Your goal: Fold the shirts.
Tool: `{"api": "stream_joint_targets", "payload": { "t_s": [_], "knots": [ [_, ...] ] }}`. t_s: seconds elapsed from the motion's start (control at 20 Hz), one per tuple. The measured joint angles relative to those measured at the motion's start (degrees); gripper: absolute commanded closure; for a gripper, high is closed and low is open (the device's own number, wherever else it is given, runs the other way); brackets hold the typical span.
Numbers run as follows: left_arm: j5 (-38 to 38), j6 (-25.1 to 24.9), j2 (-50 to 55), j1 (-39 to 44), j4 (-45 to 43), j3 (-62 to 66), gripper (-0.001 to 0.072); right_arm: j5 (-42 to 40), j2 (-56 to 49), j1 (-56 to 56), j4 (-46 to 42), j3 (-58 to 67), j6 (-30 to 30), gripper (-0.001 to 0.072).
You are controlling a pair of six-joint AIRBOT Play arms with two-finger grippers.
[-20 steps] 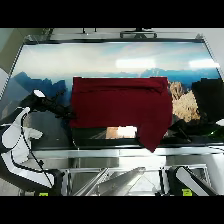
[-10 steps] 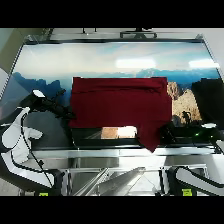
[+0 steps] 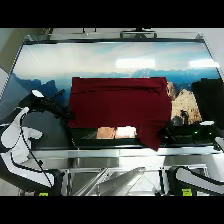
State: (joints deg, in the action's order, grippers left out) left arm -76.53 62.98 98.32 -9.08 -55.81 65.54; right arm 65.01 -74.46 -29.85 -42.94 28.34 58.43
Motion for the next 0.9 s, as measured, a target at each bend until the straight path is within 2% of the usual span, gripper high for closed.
{"api": "stream_joint_targets", "payload": {
  "t_s": [0.25, 0.45, 0.65, 0.9],
  "knots": [
    [-3.7, 0.1, 0.0, -3.4, 0.5, 4.5, 0.0683, 3.6, 3.1, 0.3, 4.8, 8.7, 1.1, 0.0693],
    [-4.4, 0.2, 0.3, -2.8, 3.3, 12.0, 0.0684, 2.4, 1.6, 4.4, 10.8, 18.5, 0.6, 0.0693],
    [-2.9, 0.1, 3.6, -0.6, 4.2, 23.6, 0.0683, -0.2, -5.5, 7.3, 14.2, 31.6, 0.9, 0.0693],
    [-1.4, 0.0, 13.8, 1.3, 4.4, 39.3, 0.0683, -4.2, -18.1, 9.3, 17.4, 43.5, 0.8, 0.0692]
  ]
}}
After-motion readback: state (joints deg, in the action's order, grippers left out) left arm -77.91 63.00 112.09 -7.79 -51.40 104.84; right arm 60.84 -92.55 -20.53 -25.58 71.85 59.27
